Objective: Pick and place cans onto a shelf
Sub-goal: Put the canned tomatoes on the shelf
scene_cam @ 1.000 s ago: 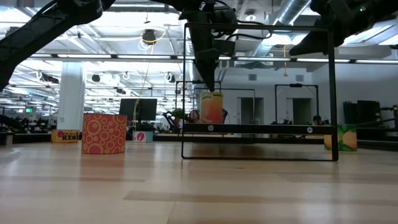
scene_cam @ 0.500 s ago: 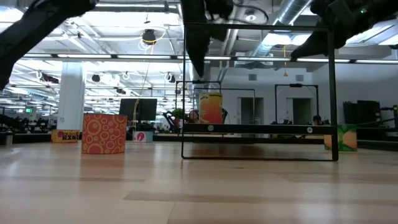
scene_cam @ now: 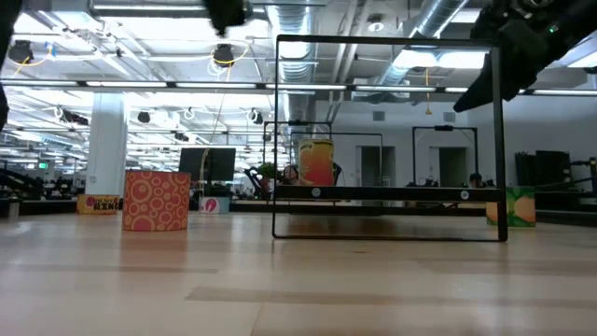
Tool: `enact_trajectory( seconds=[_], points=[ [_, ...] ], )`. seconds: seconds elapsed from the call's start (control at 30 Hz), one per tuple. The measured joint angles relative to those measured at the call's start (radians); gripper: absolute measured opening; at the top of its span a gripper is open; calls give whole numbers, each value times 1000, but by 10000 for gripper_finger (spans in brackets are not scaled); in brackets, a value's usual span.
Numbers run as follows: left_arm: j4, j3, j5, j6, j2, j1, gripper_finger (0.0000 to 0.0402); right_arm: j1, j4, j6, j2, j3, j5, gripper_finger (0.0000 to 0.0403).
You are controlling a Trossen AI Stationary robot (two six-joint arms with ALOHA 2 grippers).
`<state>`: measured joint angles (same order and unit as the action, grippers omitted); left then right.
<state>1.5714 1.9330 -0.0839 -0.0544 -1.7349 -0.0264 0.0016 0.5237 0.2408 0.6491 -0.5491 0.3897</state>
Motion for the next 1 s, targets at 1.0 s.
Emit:
enact_trajectory(
  seconds=[1.0],
  points=[
    [-846, -988, -346, -1779, 411, 804, 74, 24, 46, -13, -29, 0, 2, 28]
  ],
)
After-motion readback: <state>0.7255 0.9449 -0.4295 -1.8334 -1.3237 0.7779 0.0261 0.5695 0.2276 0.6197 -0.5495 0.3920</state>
